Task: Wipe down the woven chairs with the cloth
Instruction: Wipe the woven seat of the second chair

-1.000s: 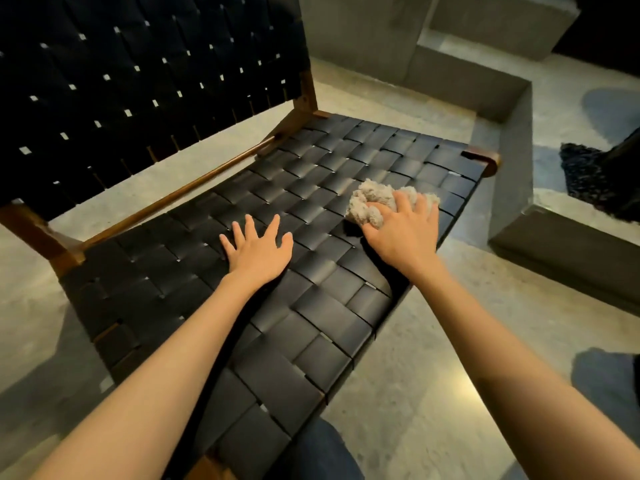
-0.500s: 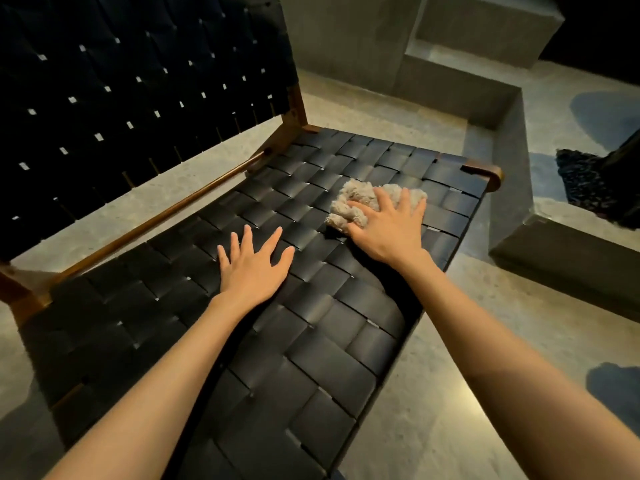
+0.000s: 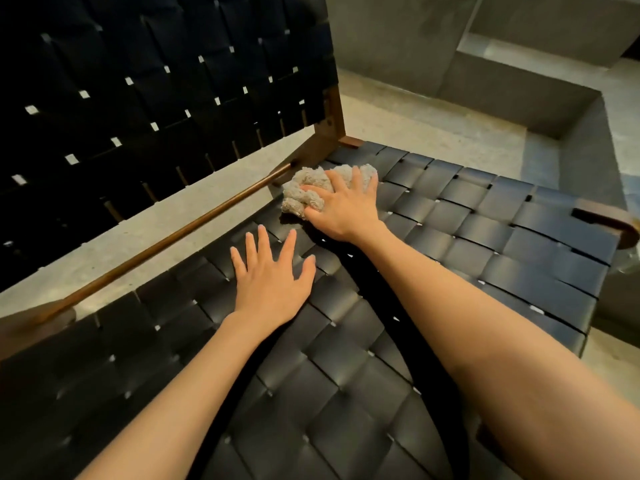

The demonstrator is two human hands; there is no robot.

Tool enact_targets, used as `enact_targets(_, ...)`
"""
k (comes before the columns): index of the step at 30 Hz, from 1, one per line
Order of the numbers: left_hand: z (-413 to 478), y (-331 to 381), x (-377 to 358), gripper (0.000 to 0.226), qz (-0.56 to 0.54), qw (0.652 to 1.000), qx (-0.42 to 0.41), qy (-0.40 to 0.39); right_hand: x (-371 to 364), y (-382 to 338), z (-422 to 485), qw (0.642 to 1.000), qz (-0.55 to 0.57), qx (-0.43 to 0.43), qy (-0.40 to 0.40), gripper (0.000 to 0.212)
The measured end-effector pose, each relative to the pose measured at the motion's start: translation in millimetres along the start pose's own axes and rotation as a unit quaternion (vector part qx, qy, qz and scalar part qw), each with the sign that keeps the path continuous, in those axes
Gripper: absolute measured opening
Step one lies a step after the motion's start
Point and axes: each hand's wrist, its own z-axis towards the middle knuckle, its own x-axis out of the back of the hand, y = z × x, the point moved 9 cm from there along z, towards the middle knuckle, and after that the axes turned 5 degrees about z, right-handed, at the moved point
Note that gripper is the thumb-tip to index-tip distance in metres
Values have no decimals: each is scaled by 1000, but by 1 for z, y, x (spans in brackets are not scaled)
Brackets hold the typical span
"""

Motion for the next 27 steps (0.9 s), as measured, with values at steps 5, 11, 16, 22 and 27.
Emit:
enact_targets(5,13,1,-2,63,4,1000,19,11,7,6,26,1000,-3,-12,28,61)
enact_targets(11,12,1,-4,62,13,1000,18,9,15,10,26,998,-8,-39,40,57)
enact_targets(16,11,-1,-3,61,7,1000,20,8,25,25,-7,998,2,-49,32,53)
enact_targets(22,-4,15,-5,63,-20,998,22,-59,49,70,-91,994,-16,-107,24,51)
enact_targets(27,-29,53,-5,62,-36,997,-1,-68,76,114,-174,984,-21,-173,47,50)
